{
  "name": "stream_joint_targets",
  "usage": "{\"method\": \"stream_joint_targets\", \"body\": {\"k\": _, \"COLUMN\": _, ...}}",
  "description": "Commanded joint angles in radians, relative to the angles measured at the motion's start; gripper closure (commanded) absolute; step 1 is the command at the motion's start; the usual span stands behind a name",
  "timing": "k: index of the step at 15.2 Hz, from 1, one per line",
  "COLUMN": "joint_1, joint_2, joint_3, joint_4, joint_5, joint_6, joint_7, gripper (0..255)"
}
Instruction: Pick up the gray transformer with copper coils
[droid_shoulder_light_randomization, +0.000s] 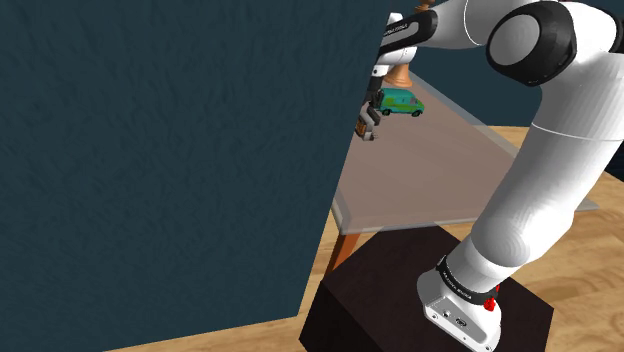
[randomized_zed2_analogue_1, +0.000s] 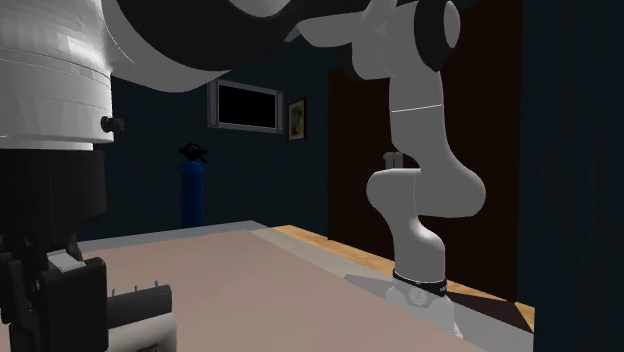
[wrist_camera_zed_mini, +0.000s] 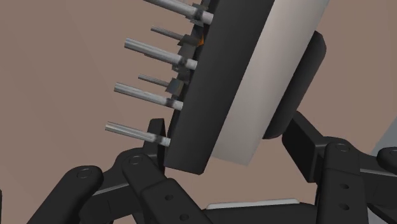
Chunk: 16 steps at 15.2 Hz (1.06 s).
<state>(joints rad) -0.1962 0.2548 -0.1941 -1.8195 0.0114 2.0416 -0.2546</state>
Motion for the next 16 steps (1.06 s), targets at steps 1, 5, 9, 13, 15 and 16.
{"method": "stream_joint_targets", "body": {"k": 1, "joint_1": 0.001, "joint_2": -0.008, "joint_3": 0.000, "joint_4": 0.009, "joint_5": -0.002, "joint_6": -0.019, "joint_7": 0.001, "gripper": 255}}
{"method": "stream_joint_targets", "body": {"k": 5, "joint_1": 0.001, "joint_2": -0.025, "joint_3": -0.001, "joint_4": 0.042, "joint_5": -0.005, "joint_6": -0.068, "joint_7": 0.002, "gripper": 255}}
{"method": "stream_joint_targets", "body": {"k": 9, "joint_1": 0.002, "joint_2": -0.038, "joint_3": -0.002, "joint_4": 0.079, "joint_5": -0.008, "joint_6": -0.117, "joint_7": 0.002, "gripper": 255}}
{"method": "stream_joint_targets", "body": {"k": 13, "joint_1": 0.002, "joint_2": -0.048, "joint_3": -0.003, "joint_4": 0.120, "joint_5": -0.010, "joint_6": -0.168, "joint_7": 0.002, "gripper": 255}}
{"method": "stream_joint_targets", "body": {"k": 15, "joint_1": 0.002, "joint_2": -0.051, "joint_3": -0.003, "joint_4": 0.132, "joint_5": -0.010, "joint_6": -0.183, "joint_7": 0.002, "gripper": 255}}
{"method": "stream_joint_targets", "body": {"k": 16, "joint_1": 0.002, "joint_2": -0.050, "joint_3": -0.003, "joint_4": 0.132, "joint_5": -0.010, "joint_6": -0.183, "joint_7": 0.002, "gripper": 255}}
